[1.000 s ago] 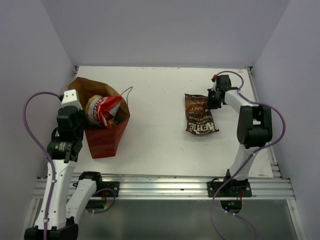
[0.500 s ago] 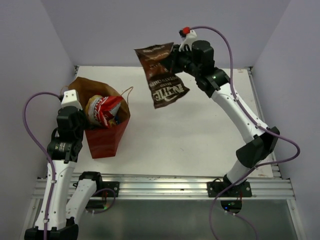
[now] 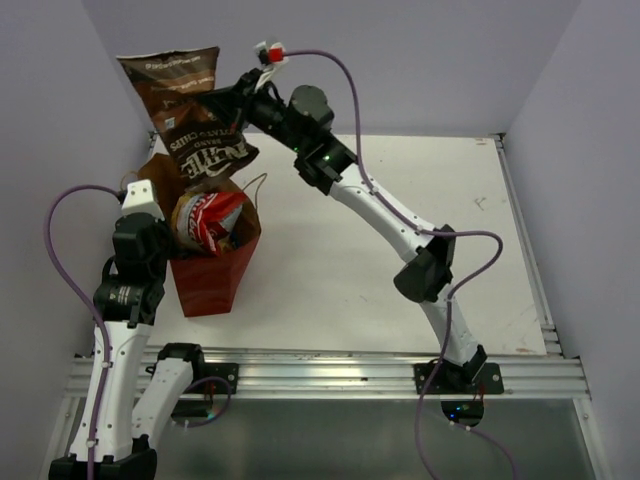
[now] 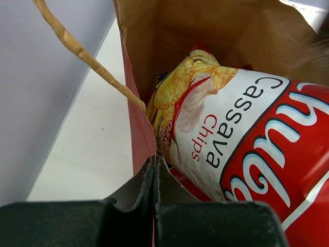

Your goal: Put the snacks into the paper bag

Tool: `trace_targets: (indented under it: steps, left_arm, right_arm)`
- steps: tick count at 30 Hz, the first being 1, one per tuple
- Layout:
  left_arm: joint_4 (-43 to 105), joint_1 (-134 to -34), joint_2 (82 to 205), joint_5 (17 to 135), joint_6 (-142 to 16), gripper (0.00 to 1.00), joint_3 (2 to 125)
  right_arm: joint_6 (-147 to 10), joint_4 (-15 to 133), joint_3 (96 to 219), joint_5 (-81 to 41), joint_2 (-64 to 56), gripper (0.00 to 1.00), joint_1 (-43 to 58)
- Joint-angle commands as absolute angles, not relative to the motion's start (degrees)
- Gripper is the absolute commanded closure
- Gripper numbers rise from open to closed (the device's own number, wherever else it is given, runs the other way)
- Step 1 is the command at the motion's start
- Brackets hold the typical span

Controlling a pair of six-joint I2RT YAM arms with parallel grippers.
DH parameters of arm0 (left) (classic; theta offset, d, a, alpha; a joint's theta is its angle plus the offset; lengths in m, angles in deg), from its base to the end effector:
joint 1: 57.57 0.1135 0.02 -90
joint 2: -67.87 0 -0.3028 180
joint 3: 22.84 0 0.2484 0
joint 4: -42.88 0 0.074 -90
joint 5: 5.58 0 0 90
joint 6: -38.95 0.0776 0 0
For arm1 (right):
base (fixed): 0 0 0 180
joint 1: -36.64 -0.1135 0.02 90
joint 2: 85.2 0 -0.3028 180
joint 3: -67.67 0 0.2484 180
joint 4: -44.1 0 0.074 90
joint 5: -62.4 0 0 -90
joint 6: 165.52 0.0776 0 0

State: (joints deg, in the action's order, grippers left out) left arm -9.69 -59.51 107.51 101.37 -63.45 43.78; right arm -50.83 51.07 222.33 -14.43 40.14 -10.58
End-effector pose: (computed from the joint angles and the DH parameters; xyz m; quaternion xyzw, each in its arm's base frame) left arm 0.1426 0.0178 0.3553 -0.1545 0.8263 0.0579 0.5386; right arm 0.3606 0.4157 0.5390 -0.2015 0.5237 0.5362 0.6305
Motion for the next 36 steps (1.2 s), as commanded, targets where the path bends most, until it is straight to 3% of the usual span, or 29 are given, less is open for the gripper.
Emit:
trace_targets:
  steps: [1, 5, 15, 23, 26, 27, 28, 30, 35, 36]
  left_arm:
    - [-6.25, -59.77, 106.54, 101.39, -62.74, 1.0, 44.49]
    - [-6.17, -59.77, 106.72, 101.39, -62.56, 1.0, 44.4]
    - [-5.64, -59.77, 106.89, 101.38, -62.65, 1.0, 43.96]
    - [-5.55, -59.77, 106.46, 101.21, -62.48, 1.0, 43.87]
    - [-5.46, -59.77, 106.54, 101.12, -62.48, 1.0, 43.79]
    - [-5.46, -59.77, 106.54, 101.21, -62.56, 1.0, 43.79]
    - [-5.46, -59.77, 106.54, 101.12, -62.56, 1.0, 43.87]
    - [-5.55, -59.77, 106.54, 101.21, -62.48, 1.0, 43.87]
    - [-5.55, -59.77, 106.28, 101.12, -62.56, 1.0, 43.96]
    - [-5.64, -59.77, 106.28, 101.12, -62.48, 1.0, 43.96]
  right_arm:
    - [-48.1, 38.77, 227.46, -13.28, 43.82, 1.0, -13.19]
    - [-45.47, 33.03, 224.38, -12.15, 45.32, 1.0, -15.13]
    - [-33.6, 13.79, 197.34, -6.95, 39.09, 1.0, -18.03]
    - [-40.62, 18.07, 180.7, -4.84, 27.93, 1.0, -19.09]
    - [-42.47, 21.06, 179.64, -2.39, 24.5, 0.69, -19.09]
    - [-42.65, 21.68, 179.64, -1.68, 23.01, 0.33, -19.17]
    - [-43.87, 22.9, 179.64, -1.15, 22.04, 0.23, -19.09]
    - [-45.54, 24.58, 179.81, -1.41, 20.02, 0.1, -19.17]
    - [-52.04, 34.5, 182.27, -2.99, 16.49, 0.06, -19.35]
    - [-52.92, 35.56, 181.67, -3.78, 15.97, 0.02, -19.26]
